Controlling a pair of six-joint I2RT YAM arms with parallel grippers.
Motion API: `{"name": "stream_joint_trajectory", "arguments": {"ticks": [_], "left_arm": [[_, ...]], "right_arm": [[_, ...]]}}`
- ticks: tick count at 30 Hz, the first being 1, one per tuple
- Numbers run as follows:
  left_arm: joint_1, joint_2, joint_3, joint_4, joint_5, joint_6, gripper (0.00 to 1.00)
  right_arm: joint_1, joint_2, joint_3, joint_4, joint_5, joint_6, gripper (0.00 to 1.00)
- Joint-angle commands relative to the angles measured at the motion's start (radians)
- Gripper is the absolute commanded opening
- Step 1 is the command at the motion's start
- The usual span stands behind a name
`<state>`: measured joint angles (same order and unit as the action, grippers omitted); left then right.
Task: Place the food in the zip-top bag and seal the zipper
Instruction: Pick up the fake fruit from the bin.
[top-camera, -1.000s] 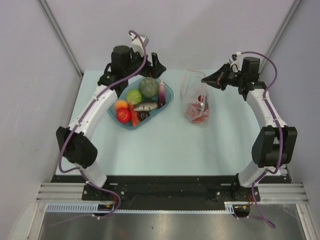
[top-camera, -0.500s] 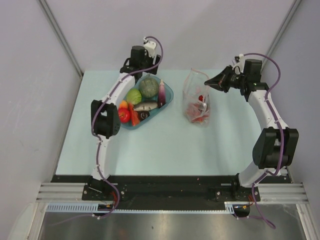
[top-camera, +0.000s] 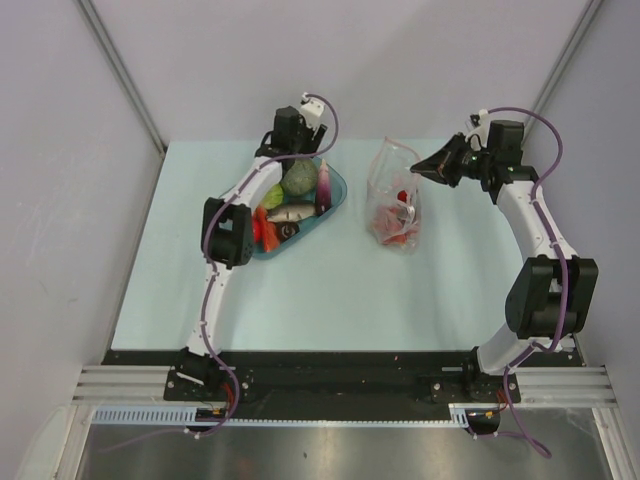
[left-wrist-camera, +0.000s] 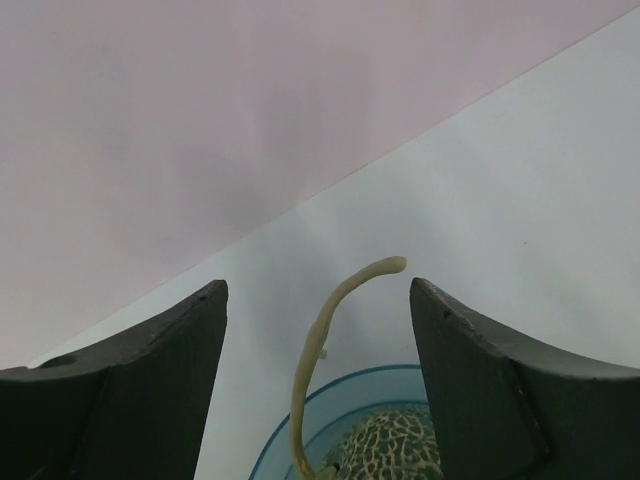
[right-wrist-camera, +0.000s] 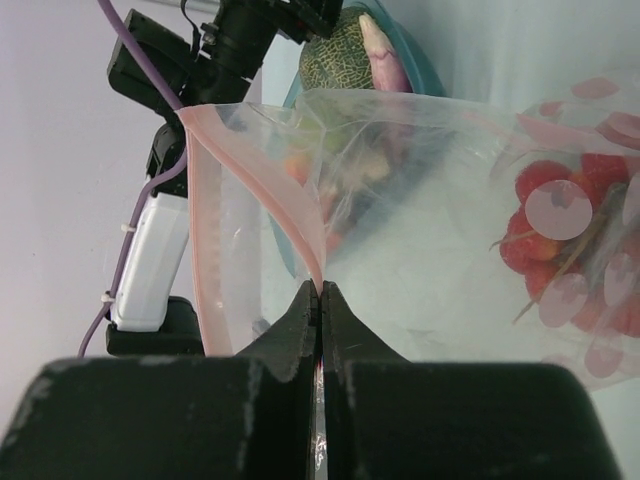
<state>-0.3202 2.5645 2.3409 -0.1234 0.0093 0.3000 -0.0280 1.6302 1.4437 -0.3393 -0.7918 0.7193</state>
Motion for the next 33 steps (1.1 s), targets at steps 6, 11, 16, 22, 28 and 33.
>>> {"name": "stream_joint_trajectory", "arguments": {"ticks": [6,11,16,22,28,33], "left_arm": [[-0.019,0.089,0.07,0.172,-0.035,0.155,0.68],[-0.025,0.118,0.089,0.235,-0.038,0.197,0.35],[-0.025,0.096,0.087,0.264,-0.048,0.208,0.0],[-0.014,-0.085,-0.014,0.291,0.022,0.146,0.0],[-0.014,-0.286,-0.167,0.305,0.086,0.074,0.0],[-0.014,-0.372,-0.219,0.288,0.109,0.039,0.0]], "right_arm": [[-0.004,-0.035,0.004,-0.015,0.025,-0.043,0.0],[-0.006,-0.033,0.012,-0.029,0.029,-0.05,0.0],[-0.006,-0.041,0.003,-0.032,0.028,-0.054,0.0],[-0.007,-0.038,-0.017,-0.009,0.008,-0.032,0.0],[-0.007,-0.035,-0.02,-0.004,-0.004,-0.026,0.0],[0.005,-0.03,-0.028,0.0,-0.012,-0.024,0.0]]}}
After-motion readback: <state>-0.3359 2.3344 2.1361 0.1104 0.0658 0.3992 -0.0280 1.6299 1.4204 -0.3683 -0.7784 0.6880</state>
